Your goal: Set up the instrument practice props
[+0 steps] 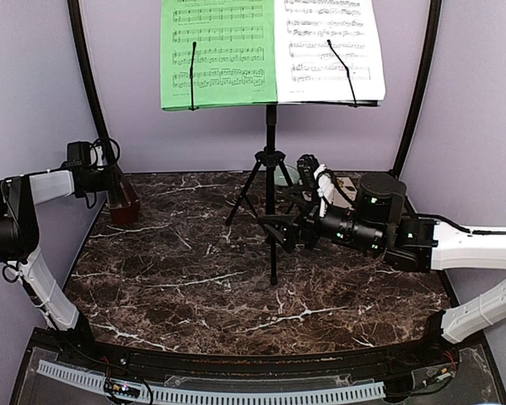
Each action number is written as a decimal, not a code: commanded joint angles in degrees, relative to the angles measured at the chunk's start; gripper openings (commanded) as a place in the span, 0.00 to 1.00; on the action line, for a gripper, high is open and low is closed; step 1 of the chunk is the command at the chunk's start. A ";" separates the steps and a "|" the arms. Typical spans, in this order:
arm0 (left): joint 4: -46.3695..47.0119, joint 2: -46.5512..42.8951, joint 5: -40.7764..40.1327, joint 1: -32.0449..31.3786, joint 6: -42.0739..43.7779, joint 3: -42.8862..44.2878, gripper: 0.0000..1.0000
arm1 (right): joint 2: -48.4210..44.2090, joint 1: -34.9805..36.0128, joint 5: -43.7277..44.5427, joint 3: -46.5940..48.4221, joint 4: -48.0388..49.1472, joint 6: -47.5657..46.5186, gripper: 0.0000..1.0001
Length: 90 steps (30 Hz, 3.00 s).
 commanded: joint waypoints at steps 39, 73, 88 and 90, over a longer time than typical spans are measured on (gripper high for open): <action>1.60 -33.00 -20.01 -53.11 -22.03 -22.98 0.21 | 1.12 -10.12 -7.61 -3.36 4.51 10.38 0.99; 0.30 -36.92 -2.56 -38.18 -30.42 -33.44 0.70 | 2.88 -10.02 -7.50 -1.85 3.25 11.86 1.00; 24.46 -17.35 10.47 -40.30 -25.32 -43.59 0.36 | 7.80 -7.83 -7.39 2.77 0.42 13.18 1.00; 25.27 -15.68 10.58 -43.12 -24.44 -43.36 0.35 | 8.31 -7.70 -7.32 3.30 0.05 13.19 1.00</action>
